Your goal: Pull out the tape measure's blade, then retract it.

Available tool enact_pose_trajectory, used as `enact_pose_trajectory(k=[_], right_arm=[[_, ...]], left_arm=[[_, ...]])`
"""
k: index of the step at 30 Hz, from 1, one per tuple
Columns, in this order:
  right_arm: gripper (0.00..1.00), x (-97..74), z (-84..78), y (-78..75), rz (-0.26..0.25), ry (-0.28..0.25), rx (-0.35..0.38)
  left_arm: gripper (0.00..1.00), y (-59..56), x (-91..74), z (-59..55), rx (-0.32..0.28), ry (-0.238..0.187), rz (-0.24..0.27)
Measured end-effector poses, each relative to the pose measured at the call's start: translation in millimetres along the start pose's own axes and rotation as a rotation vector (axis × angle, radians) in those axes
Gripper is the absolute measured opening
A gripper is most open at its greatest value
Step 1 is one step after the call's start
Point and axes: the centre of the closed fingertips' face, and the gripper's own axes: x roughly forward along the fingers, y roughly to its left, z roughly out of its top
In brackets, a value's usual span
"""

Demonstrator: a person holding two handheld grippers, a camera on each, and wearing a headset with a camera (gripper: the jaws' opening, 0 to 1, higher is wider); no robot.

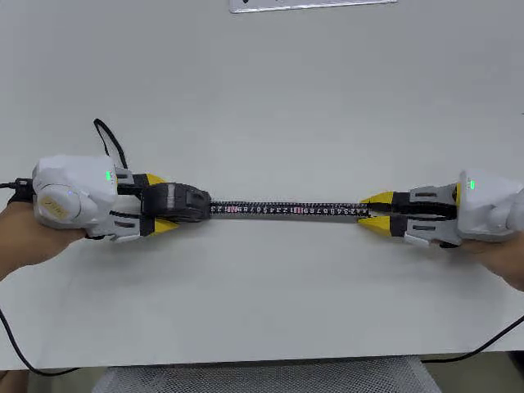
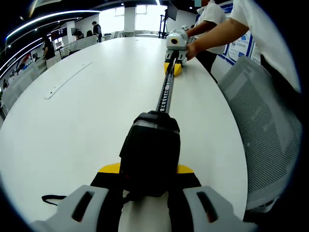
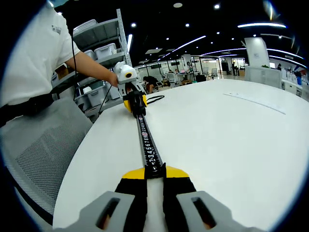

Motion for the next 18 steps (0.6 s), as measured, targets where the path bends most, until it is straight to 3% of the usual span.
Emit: enact_pose_trajectory(k=[8,18], right_arm=[[0.08,-9.1,-3.9,-2.3,-0.012,0.005,0.008],[0.1,-7.1,-2.3,-4.9,-0.017,-0.001,0.007]], left_arm=[[0.31,-0.5,-0.6,0.5,-0.001,0.001,0.001],[0.31,-0.4,-0.7,0.8,-0.003,-0.001,0.003]])
